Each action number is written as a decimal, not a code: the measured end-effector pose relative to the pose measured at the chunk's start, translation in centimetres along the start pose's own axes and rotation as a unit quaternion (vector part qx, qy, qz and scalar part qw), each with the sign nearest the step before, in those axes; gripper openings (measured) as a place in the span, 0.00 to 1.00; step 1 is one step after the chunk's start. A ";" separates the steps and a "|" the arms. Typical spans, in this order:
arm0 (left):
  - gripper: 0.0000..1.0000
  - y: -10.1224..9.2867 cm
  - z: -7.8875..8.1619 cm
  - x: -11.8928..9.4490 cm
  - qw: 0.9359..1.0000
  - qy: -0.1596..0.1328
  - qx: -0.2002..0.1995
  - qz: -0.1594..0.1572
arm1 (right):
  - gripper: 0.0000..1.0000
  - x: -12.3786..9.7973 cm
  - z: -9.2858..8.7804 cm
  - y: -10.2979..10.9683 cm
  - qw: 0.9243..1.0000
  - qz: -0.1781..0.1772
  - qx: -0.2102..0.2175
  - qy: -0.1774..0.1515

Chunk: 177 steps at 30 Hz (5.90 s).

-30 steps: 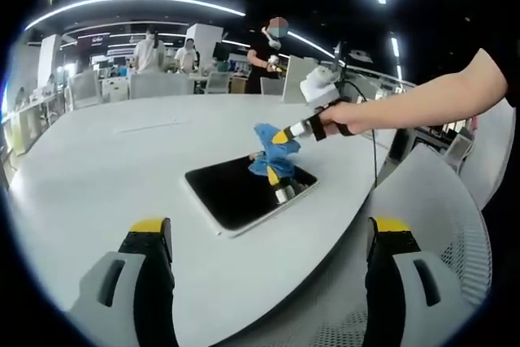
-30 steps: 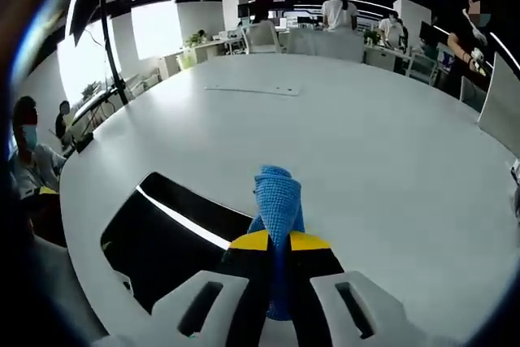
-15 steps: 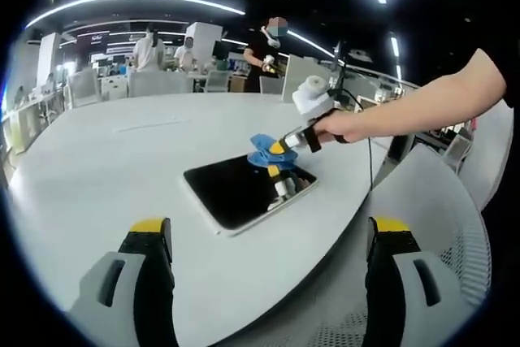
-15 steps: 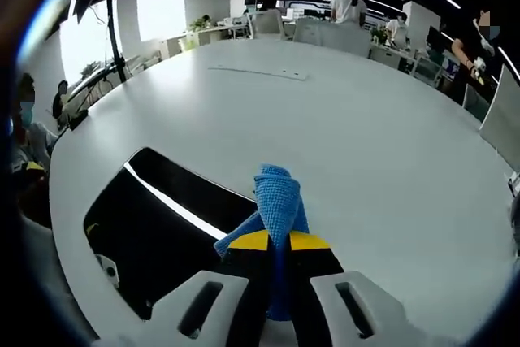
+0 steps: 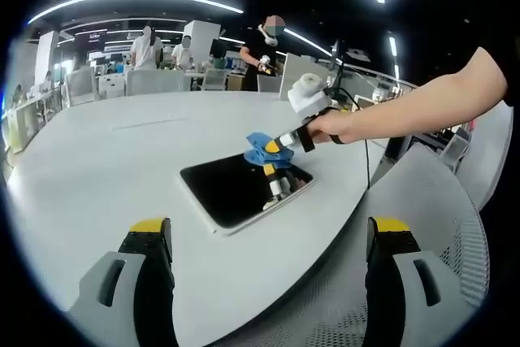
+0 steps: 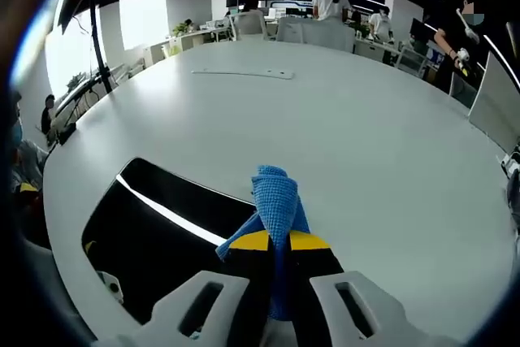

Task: Wipe the mirror surface with the cleaning cloth until all visible marks leave the cleaned area.

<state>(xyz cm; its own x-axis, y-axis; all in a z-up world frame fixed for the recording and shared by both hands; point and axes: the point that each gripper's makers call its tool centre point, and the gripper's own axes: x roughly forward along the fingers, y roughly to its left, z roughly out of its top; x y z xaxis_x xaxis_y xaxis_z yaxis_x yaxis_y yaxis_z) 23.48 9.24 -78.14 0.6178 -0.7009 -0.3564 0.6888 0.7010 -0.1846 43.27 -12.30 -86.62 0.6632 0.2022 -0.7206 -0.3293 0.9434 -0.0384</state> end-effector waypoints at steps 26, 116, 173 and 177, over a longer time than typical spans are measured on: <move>0.99 -0.2 0.1 0.0 1.000 -0.002 0.001 -0.003 | 0.00 0.7 0.8 2.8 1.000 0.010 -0.001 0.007; 0.99 -0.2 0.6 0.0 1.000 -0.016 -0.008 0.002 | 0.00 3.7 4.5 18.7 0.980 0.111 -0.162 -0.018; 0.99 -0.1 0.4 0.1 1.000 -0.013 -0.006 -0.001 | 0.00 0.4 1.4 20.7 0.961 0.157 -0.225 -0.031; 0.99 -0.2 0.3 0.2 1.000 -0.012 -0.007 -0.003 | 0.00 0.2 1.3 20.1 0.961 0.148 -0.231 -0.033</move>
<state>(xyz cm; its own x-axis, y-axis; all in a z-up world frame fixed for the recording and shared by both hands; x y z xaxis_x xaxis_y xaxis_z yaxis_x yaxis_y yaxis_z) 23.61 8.93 -77.86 0.6225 -0.7079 -0.3339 0.6874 0.6984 -0.1992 37.66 7.02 -86.68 0.5306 0.4742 -0.7026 -0.7632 0.6280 -0.1525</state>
